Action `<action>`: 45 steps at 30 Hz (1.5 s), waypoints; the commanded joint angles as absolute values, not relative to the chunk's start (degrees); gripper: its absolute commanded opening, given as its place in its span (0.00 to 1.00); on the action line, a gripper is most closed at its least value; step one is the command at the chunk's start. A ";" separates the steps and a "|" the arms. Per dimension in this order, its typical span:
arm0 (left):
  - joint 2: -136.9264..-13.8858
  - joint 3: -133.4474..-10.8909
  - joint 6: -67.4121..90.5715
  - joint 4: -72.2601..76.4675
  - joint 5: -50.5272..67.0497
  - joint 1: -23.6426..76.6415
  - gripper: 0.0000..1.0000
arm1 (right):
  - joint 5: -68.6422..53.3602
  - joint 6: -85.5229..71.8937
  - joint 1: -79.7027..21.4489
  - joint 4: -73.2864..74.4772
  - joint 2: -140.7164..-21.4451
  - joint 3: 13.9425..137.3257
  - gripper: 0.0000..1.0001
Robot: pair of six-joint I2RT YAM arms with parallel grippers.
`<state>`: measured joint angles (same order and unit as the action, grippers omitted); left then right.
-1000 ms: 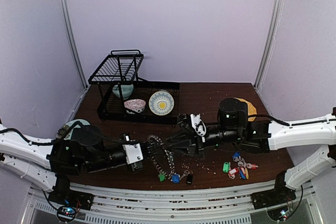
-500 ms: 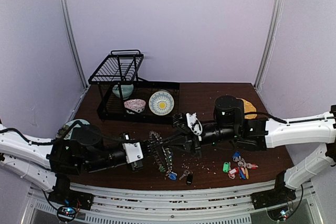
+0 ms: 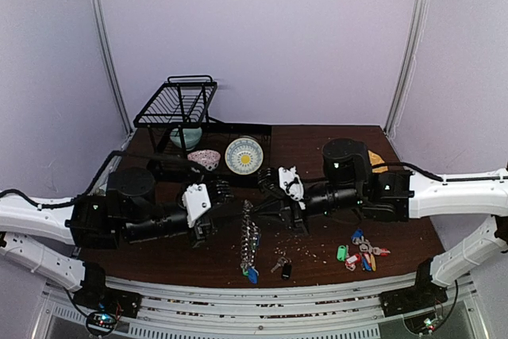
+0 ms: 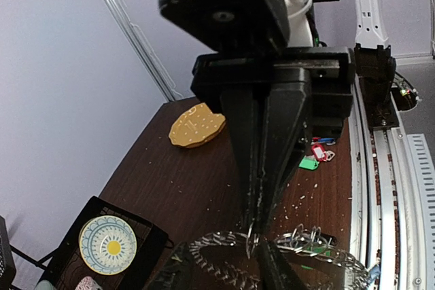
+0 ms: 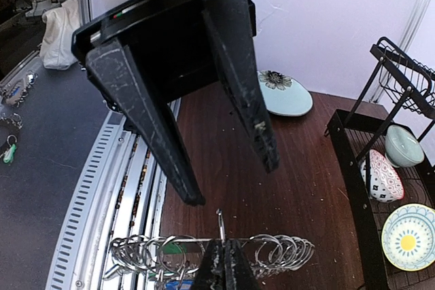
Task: Put the keys on the keyring
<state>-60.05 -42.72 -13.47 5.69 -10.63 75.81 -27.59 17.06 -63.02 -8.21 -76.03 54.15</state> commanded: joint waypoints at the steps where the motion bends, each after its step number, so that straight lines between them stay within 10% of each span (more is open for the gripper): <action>1: -57.61 -45.08 -7.20 0.42 -3.33 73.74 0.37 | -22.58 20.09 -64.37 -0.91 -74.02 59.14 0.00; 25: -64.65 -49.46 -10.66 -2.76 -6.01 73.74 0.08 | -21.97 20.80 -65.85 -2.38 -73.20 58.93 0.00; 36: -63.47 -49.13 -10.81 -0.43 -5.50 73.74 0.18 | -22.24 21.18 -65.97 -2.11 -73.48 59.06 0.00; 45: -63.91 -49.31 -11.26 0.61 -4.88 73.74 0.06 | -22.48 21.44 -65.93 -1.70 -73.80 59.32 0.00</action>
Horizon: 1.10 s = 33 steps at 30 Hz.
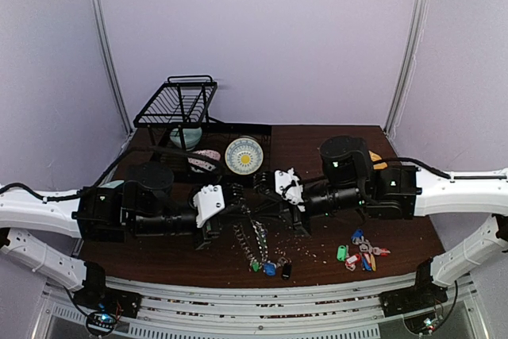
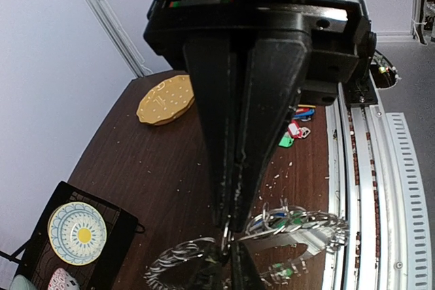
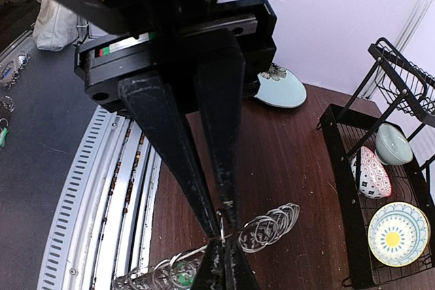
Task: Put the keys on the keyring
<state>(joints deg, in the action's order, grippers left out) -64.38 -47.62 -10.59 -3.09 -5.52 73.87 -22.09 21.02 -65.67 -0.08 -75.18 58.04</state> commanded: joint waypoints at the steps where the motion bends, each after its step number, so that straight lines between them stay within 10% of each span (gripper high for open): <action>1: -63.90 -49.26 -11.38 0.69 -4.88 73.74 0.02 | -22.50 21.51 -65.93 -1.51 -73.82 59.38 0.00; 8: -62.50 -47.93 -12.57 2.30 -4.98 73.74 0.00 | -21.37 21.70 -65.98 -1.21 -73.62 59.05 0.00; 16: -60.14 -44.77 -12.73 4.20 -8.16 73.74 0.00 | -19.62 7.44 -59.02 -3.93 -67.86 54.56 0.35; 33: -56.60 -41.70 -1.91 3.08 -14.87 73.74 0.00 | -7.17 -34.87 -55.23 13.28 -78.33 44.18 0.38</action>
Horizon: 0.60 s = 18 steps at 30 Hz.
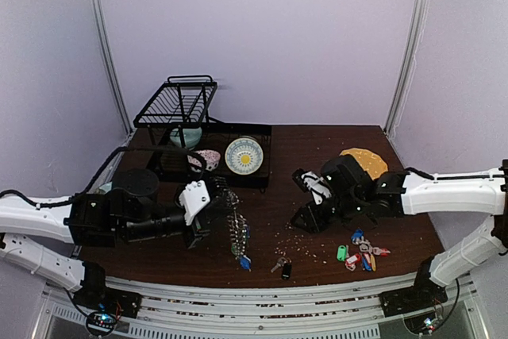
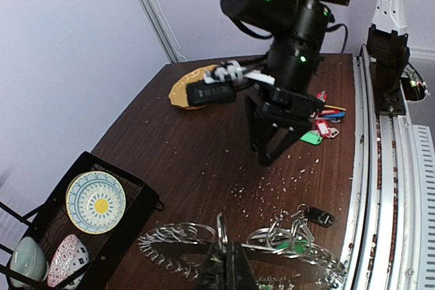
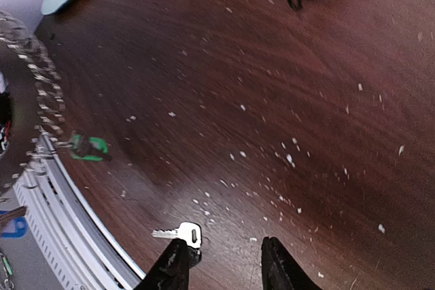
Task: Put the keys on the keyring
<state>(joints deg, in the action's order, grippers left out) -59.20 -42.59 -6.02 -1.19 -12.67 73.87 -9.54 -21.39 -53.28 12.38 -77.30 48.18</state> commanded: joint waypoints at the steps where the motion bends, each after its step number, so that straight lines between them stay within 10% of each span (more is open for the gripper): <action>1: -56.14 -41.28 -1.59 3.14 -14.94 73.76 0.00 | -6.06 -36.83 -56.78 12.34 -78.88 43.26 0.40; 9: -55.15 -41.88 -1.40 0.99 -16.94 73.74 0.00 | -7.17 -42.85 -61.31 3.95 -87.57 40.92 0.52; 18: -54.22 -42.49 -0.88 -1.27 -17.39 73.81 0.00 | -8.42 -42.42 -61.35 3.30 -93.76 42.28 0.16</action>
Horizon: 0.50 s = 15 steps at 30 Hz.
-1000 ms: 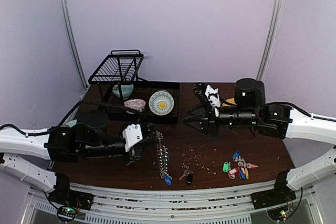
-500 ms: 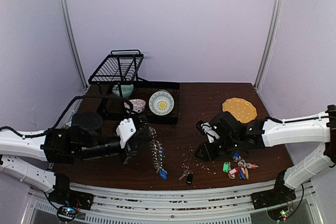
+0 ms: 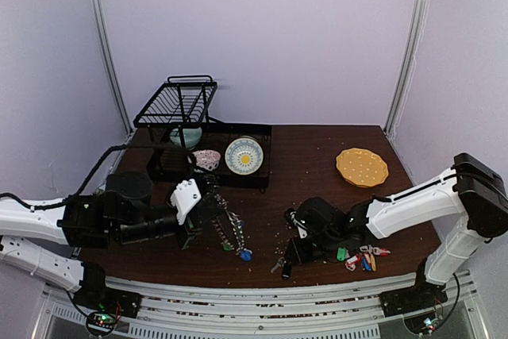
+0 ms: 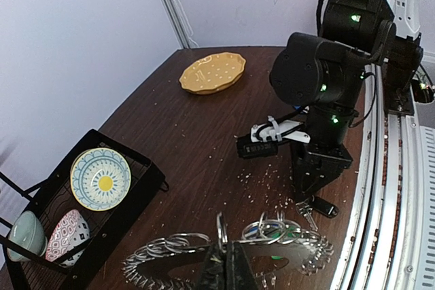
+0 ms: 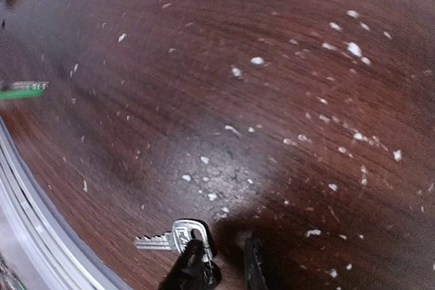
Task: Put the keys on the keyring
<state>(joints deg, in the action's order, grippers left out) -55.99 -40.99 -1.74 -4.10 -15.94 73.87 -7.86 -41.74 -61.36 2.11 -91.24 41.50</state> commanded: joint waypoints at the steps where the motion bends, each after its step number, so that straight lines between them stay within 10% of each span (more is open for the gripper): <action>1: -54.15 -42.53 -0.86 -1.36 -17.38 73.83 0.00 | -8.51 -42.39 -61.27 3.60 -93.74 42.42 0.14; 15: -52.73 -42.36 -3.37 -3.03 -16.29 73.83 0.00 | -8.01 -46.20 -61.99 5.01 -90.54 40.69 0.13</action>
